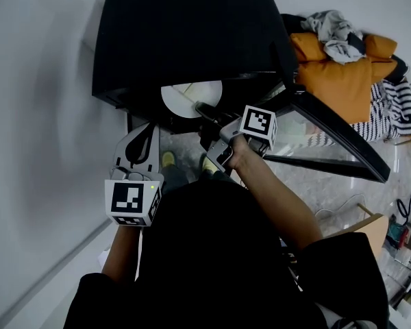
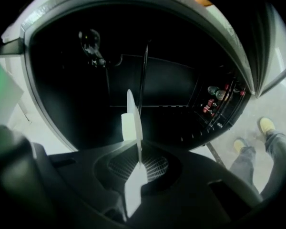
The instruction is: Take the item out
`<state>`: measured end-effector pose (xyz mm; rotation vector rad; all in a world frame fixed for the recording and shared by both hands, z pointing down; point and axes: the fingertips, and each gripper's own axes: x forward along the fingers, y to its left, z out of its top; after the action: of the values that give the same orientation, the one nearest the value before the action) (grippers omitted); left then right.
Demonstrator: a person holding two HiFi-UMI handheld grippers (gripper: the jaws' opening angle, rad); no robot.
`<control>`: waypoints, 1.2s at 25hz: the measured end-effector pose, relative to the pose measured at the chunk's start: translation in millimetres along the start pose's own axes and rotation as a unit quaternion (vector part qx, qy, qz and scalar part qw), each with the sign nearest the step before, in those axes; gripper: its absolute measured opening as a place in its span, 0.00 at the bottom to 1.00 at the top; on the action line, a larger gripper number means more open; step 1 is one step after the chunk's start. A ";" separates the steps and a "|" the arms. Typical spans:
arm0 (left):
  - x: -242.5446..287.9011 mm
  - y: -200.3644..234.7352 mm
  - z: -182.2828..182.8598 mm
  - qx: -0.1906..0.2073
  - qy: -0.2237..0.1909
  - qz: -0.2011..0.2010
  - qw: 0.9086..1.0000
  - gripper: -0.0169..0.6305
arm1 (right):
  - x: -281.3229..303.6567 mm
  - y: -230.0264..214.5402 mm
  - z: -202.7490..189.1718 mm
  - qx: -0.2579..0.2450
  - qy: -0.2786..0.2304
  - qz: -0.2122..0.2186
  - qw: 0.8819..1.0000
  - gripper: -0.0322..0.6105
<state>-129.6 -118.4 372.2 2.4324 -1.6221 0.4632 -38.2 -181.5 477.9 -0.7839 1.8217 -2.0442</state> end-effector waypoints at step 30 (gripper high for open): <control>7.6 -43.8 35.4 -0.006 -0.040 -0.076 0.996 0.04 | -148.5 73.9 -63.4 -0.042 0.047 0.009 0.998 0.08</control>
<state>-81.0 -119.3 342.8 2.5724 -1.4481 0.3360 35.6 -59.2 372.4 -0.7027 1.9688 -2.0370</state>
